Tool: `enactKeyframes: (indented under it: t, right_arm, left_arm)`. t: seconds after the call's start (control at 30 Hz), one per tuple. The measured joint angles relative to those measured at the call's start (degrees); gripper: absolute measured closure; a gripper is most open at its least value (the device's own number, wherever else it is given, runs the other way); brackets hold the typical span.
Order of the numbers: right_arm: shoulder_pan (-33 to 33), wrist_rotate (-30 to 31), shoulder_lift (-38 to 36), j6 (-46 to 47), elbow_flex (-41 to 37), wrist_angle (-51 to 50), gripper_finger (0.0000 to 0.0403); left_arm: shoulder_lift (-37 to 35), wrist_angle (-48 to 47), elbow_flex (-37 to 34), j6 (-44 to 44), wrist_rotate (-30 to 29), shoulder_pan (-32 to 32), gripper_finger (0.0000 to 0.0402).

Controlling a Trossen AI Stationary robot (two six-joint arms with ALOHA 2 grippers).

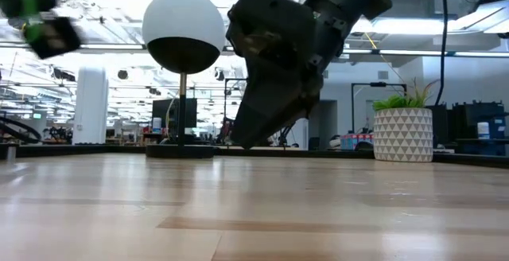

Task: Pick and place items into bin
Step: Put the green rubber band into the white bin, then return to Home Position

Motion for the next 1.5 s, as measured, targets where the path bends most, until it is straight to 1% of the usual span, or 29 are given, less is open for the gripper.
enactKeyframes:
  t: [0.07, 0.17, 0.23, 0.3, 0.37, 0.47, 0.53, 0.63, 0.77, 0.83, 0.9, 0.97, 1.03, 1.13, 1.23, 1.37, 1.43, 1.5]
  right_arm:
    - [0.34, 0.23, 0.00, -0.18, 0.00, -0.39, 0.0276]
    - [0.45, 0.30, 0.00, -1.60, 0.00, -0.67, 0.0277]
    - [0.45, 0.33, -0.02, -2.90, 0.00, -0.66, 0.0277]
    - [0.45, 0.37, -0.02, -3.21, 0.00, -0.69, 0.0277]
    - [0.36, 0.37, -0.02, -3.27, 0.00, -0.69, 0.0277]
    - [0.01, 0.37, -0.02, -3.32, 0.00, -1.25, 0.0277]
    - [-0.31, 0.41, -0.02, -3.32, 0.00, -1.92, 0.0277]
    - [-0.73, 0.52, -0.02, -3.65, 0.00, -2.19, 0.0277]
    - [-1.45, 0.52, -0.02, -5.98, 0.00, -2.19, 0.0277]
    - [-1.84, 0.50, -0.02, -6.21, 0.00, -2.19, 0.0277]
    - [-2.32, 0.46, -0.02, -6.29, 0.00, -2.20, 0.0277]
    - [-2.90, 0.48, -0.02, -6.27, 0.00, -2.16, 0.0277]
    - [-3.49, 0.48, -0.02, -6.33, 0.00, -2.26, 0.0277]
    - [-4.63, 0.55, -0.02, -6.62, 0.00, -3.69, 0.0277]
    - [-6.99, 0.68, -0.33, -10.64, 0.00, -4.03, 0.0277]
    - [-11.55, 0.86, -4.04, -10.84, 3.33, -14.92, 0.0277]
    - [-13.43, 2.78, -7.10, -10.71, 5.11, -20.74, 0.0277]
    - [-14.78, 4.85, -10.14, -10.97, 6.02, -24.08, 0.0277]
  left_arm:
    - [-3.35, -5.28, 0.00, -8.14, -0.23, -3.71, 0.0401]
    - [-5.72, -12.23, -0.01, -17.46, -3.34, -10.11, 0.0401]
    - [-5.61, -15.91, -0.03, -23.25, -4.64, -13.88, 0.0401]
    - [-4.32, -16.85, -0.50, -28.99, -5.08, -17.19, 0.0401]
    - [-2.53, -16.89, -1.03, -32.38, -6.53, -19.71, 0.0401]
    - [0.97, -16.78, -1.42, -34.87, -10.91, -22.36, 0.0400]
    - [3.78, -16.94, -1.55, -36.23, -12.46, -23.31, 0.0395]
    - [8.17, -16.18, -1.55, -37.20, -10.38, -23.89, 0.0379]
    - [13.47, -15.38, -1.55, -39.96, -6.47, -23.94, 0.0343]
    - [15.46, -14.86, -1.54, -39.86, -5.16, -23.93, 0.0325]
    - [16.98, -15.11, -1.53, -37.49, -3.80, -23.84, 0.0311]
    - [17.94, -15.11, -1.53, -36.33, -3.84, -23.60, 0.0302]
    - [18.18, -15.21, -1.27, -37.30, -5.62, -23.52, 0.0298]
    - [18.16, -17.12, 0.67, -37.05, -9.92, -23.26, 0.0297]
    - [18.17, -24.51, 4.49, -30.94, -17.19, -21.36, 0.0301]
    - [18.18, -38.84, 11.64, -24.16, -29.55, -18.33, 0.0303]
    - [18.14, -44.97, 15.50, -20.45, -35.75, -17.16, 0.0304]
    - [18.14, -49.55, 18.80, -20.77, -41.54, -16.49, 0.0304]
